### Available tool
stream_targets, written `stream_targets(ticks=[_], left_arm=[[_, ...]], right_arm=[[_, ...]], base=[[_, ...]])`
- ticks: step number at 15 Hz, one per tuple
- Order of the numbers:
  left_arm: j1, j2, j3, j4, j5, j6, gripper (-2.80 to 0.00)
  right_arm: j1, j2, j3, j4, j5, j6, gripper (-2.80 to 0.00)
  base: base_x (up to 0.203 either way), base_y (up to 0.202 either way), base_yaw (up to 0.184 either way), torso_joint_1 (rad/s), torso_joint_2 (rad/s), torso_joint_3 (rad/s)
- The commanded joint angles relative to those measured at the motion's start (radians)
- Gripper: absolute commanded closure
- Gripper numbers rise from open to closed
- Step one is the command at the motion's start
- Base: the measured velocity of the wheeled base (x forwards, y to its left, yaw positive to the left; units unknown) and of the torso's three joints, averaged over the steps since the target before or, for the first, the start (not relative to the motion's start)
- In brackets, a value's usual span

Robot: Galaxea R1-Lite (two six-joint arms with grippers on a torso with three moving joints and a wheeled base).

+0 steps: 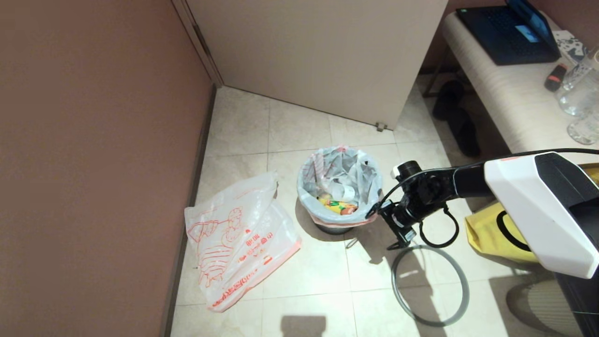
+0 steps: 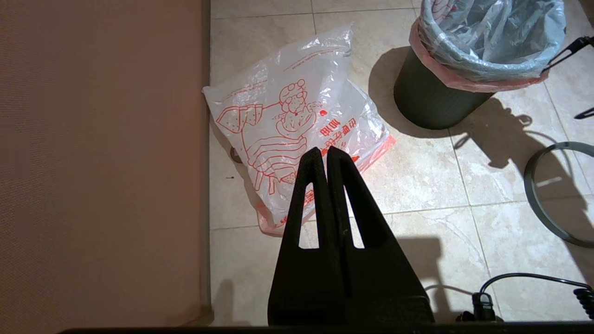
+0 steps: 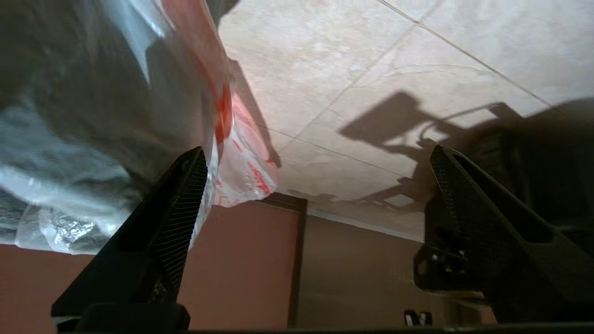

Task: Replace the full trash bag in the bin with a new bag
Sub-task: Place the trash bag on the floor

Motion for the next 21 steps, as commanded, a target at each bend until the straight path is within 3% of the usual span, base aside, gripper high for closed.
stream_targets(ticks=[1,3,7,17,21], left_arm=[[-0.001,0.001,0.0,0.0,0.0,0.0,0.0],[0.0,0.001,0.0,0.0,-0.001,0.0,0.0],[0.0,0.001,0.0,0.0,0.0,0.0,0.0],[0.0,0.0,0.0,0.0,0.0,0.0,0.0],[0.0,0.001,0.0,0.0,0.001,0.0,0.0]], right_arm=[[0.009,0.016,-0.003,-0.045,0.003,0.013,-2.8],[0.015,0.035,-0.005,-0.077,-0.008,0.014,-2.8],[0.027,0.098,-0.041,-0.112,-0.102,0.01,-2.8],[0.033,0.137,-0.068,-0.158,-0.142,0.004,-2.8],[0.027,0.123,-0.056,-0.197,-0.107,0.014,-2.8]], base=[[0.0,0.0,0.0,0.0,0.0,0.0],[0.0,0.0,0.0,0.0,0.0,0.0],[0.0,0.0,0.0,0.0,0.0,0.0],[0.0,0.0,0.0,0.0,0.0,0.0],[0.0,0.0,0.0,0.0,0.0,0.0]])
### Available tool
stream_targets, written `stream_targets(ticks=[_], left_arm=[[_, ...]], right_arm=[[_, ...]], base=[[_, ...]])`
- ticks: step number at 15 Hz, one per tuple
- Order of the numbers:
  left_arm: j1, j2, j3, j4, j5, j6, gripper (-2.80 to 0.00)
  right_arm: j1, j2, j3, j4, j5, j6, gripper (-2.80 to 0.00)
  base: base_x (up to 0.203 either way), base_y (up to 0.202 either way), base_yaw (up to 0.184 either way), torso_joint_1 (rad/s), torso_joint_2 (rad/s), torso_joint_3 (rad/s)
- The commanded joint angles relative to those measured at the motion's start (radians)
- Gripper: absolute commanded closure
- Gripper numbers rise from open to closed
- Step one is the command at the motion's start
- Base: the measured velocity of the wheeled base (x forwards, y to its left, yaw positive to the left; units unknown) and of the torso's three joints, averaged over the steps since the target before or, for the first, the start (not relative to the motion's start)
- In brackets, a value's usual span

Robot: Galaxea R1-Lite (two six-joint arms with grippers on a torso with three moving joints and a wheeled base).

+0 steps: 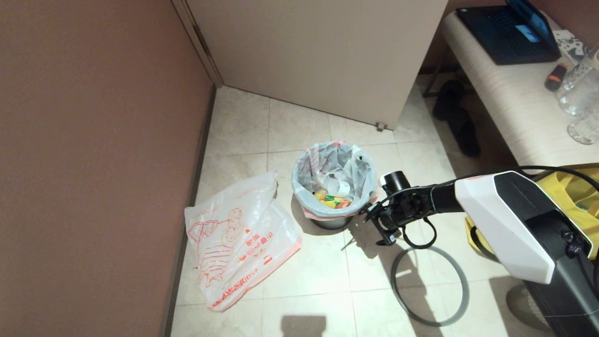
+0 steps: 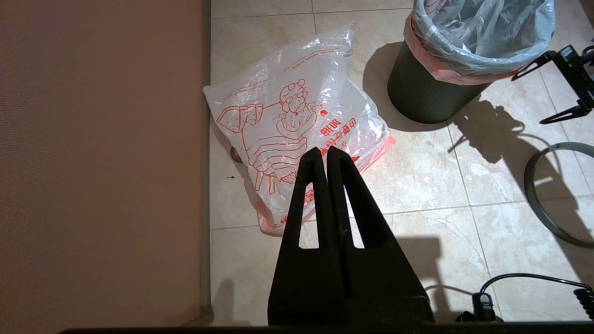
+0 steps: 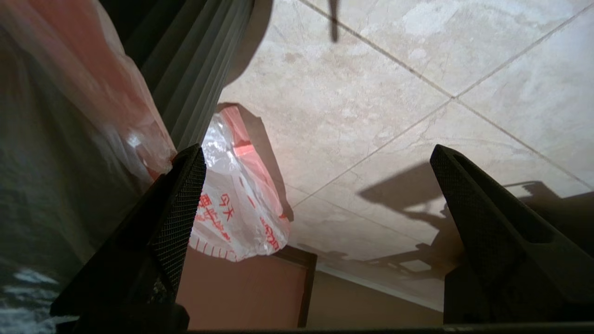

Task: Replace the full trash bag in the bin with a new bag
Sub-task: Place the trash bag on the floor

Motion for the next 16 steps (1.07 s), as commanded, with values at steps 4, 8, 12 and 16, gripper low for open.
stream_targets(ticks=[4,8,12,16], left_arm=[[0.001,0.001,0.0,0.0,0.001,0.0,0.0],[0.001,0.001,0.0,0.0,-0.001,0.0,0.0],[0.001,0.001,0.0,0.0,0.0,0.0,0.0],[0.001,0.001,0.0,0.0,-0.001,0.0,0.0]], right_arm=[[-0.004,-0.095,0.116,0.0,0.061,0.009,-2.8],[-0.026,-0.117,0.14,-0.017,0.123,0.029,-2.8],[-0.036,-0.109,0.145,-0.122,0.125,0.041,-2.8],[-0.022,-0.074,0.133,-0.15,0.103,0.034,-2.8]], base=[[0.0,0.0,0.0,0.0,0.0,0.0],[0.0,0.0,0.0,0.0,0.0,0.0],[0.0,0.0,0.0,0.0,0.0,0.0],[0.0,0.0,0.0,0.0,0.0,0.0]])
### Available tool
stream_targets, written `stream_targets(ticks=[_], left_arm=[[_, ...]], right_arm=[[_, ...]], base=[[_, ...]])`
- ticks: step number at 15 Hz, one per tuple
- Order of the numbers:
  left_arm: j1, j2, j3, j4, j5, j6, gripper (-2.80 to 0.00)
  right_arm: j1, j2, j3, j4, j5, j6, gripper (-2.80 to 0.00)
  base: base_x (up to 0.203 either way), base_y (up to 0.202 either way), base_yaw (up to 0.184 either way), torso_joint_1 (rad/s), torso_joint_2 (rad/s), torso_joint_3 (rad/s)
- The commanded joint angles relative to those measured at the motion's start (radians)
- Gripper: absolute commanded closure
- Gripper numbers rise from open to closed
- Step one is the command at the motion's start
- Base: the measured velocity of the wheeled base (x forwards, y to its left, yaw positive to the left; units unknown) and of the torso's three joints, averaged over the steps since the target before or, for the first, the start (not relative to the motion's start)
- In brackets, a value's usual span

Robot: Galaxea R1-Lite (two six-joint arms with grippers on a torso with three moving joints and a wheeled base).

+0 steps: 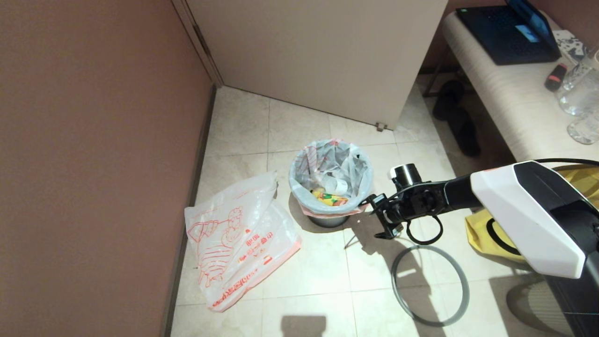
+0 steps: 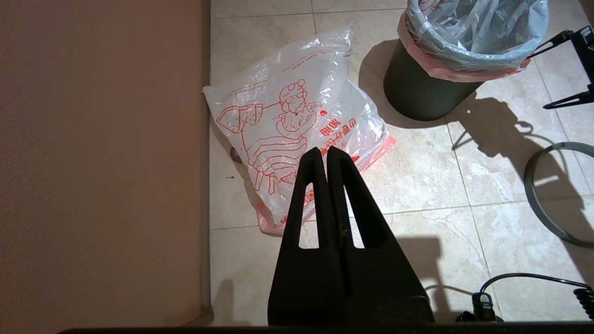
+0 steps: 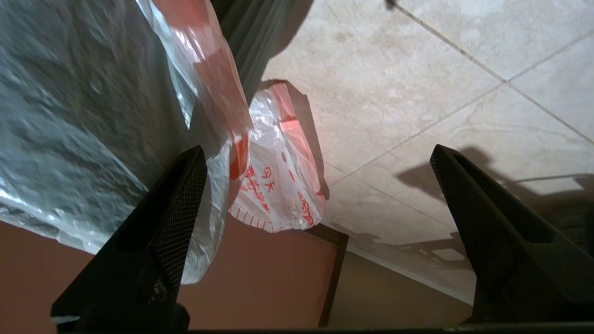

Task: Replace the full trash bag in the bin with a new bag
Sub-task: Place the trash bag on the floor

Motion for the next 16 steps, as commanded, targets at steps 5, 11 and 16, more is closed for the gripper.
stream_targets(ticks=[5,11,16], left_arm=[[0.001,0.001,0.0,0.0,-0.001,0.0,0.0],[0.001,0.0,0.0,0.0,0.0,0.0,0.0],[0.001,0.001,0.0,0.0,0.0,0.0,0.0]], right_arm=[[0.007,0.07,-0.008,-0.06,-0.003,0.007,-2.8],[0.061,0.149,-0.15,-0.092,-0.022,0.001,-2.8],[0.084,0.18,-0.15,-0.163,-0.048,-0.078,-2.8]], base=[[0.0,0.0,0.0,0.0,0.0,0.0],[0.0,0.0,0.0,0.0,0.0,0.0],[0.0,0.0,0.0,0.0,0.0,0.0]])
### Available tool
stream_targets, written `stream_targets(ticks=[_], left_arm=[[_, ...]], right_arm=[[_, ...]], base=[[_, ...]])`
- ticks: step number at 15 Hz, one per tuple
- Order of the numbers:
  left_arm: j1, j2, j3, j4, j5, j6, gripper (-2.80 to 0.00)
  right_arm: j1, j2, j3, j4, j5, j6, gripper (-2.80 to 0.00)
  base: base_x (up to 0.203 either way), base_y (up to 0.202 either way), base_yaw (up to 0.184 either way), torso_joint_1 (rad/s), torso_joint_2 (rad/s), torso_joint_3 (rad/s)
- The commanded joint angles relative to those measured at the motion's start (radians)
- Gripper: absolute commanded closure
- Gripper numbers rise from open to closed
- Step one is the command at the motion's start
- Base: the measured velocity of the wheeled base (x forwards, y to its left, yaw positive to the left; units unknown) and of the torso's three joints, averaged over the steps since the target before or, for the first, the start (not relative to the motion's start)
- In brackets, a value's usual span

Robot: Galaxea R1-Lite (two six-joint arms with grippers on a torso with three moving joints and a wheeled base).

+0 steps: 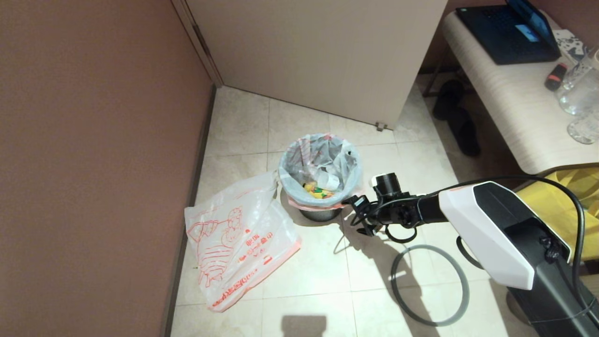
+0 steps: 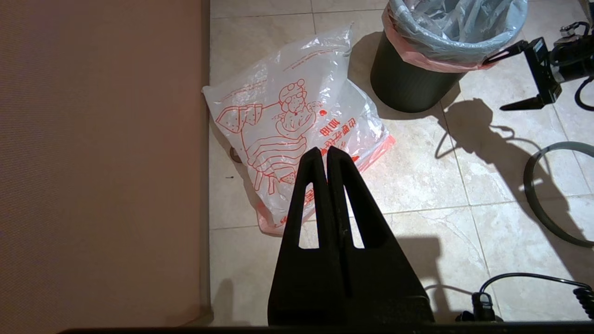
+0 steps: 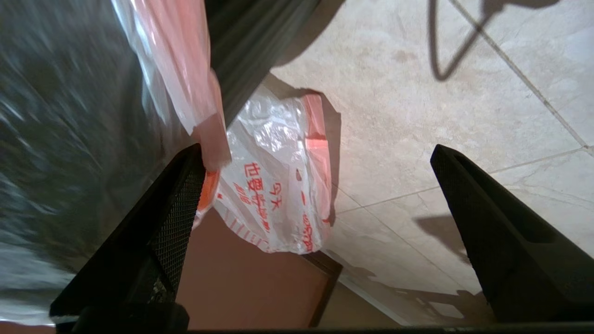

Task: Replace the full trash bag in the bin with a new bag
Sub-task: Place the trash bag on the floor

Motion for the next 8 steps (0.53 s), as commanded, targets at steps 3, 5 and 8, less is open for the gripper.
stream_targets(ticks=[3,5,8], left_arm=[[0.001,0.001,0.0,0.0,0.001,0.0,0.0],[0.001,0.0,0.0,0.0,-0.001,0.0,0.0],[0.001,0.001,0.0,0.0,0.0,0.0,0.0]], right_arm=[[0.018,0.044,-0.009,-0.003,-0.037,-0.055,-2.8],[0.028,0.055,-0.009,-0.001,-0.054,-0.084,-2.8],[0.036,0.066,-0.009,0.018,-0.066,-0.119,-2.8]], base=[[0.0,0.0,0.0,0.0,0.0,0.0],[0.0,0.0,0.0,0.0,0.0,0.0],[0.0,0.0,0.0,0.0,0.0,0.0]])
